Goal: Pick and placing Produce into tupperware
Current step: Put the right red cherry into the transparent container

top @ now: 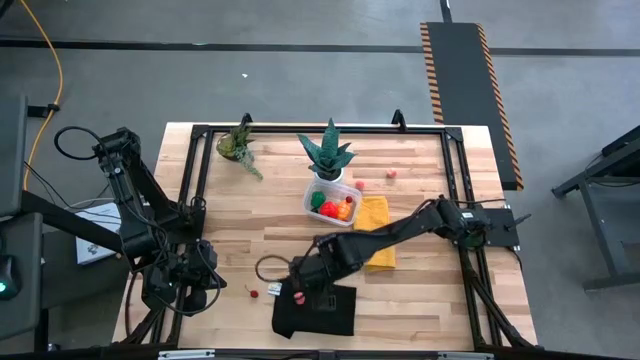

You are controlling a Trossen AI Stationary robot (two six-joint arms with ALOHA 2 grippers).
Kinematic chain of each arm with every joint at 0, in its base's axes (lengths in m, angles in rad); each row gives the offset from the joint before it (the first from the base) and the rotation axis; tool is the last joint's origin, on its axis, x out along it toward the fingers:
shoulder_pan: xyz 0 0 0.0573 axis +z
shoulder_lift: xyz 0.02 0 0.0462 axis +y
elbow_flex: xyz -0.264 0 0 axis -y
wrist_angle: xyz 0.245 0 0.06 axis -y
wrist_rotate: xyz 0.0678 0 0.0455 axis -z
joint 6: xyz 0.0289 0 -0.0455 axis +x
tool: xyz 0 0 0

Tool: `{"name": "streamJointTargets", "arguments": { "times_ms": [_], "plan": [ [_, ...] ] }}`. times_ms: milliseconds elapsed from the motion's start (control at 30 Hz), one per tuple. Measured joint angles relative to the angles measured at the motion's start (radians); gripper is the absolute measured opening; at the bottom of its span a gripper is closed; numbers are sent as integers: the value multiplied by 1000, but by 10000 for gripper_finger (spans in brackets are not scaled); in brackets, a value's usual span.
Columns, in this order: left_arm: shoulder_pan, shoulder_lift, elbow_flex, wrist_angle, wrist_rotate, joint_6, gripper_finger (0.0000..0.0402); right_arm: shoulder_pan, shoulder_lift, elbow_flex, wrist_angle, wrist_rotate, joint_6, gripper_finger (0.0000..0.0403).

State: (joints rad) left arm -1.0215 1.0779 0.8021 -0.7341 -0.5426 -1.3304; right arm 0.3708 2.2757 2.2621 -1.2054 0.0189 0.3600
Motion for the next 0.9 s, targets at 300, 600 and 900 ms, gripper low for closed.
{"name": "streamJointTargets", "arguments": {
  "times_ms": [300,600,900],
  "plan": [
    [0,0,0,-2,0,2,5,-65,-51,82,-92,65,-13,93],
    [0,0,0,-6,0,2,5,-132,-120,94,-245,139,-47,93],
    [0,0,0,-9,0,-1,5,-205,-178,94,-329,175,-97,93]
  ]
}}
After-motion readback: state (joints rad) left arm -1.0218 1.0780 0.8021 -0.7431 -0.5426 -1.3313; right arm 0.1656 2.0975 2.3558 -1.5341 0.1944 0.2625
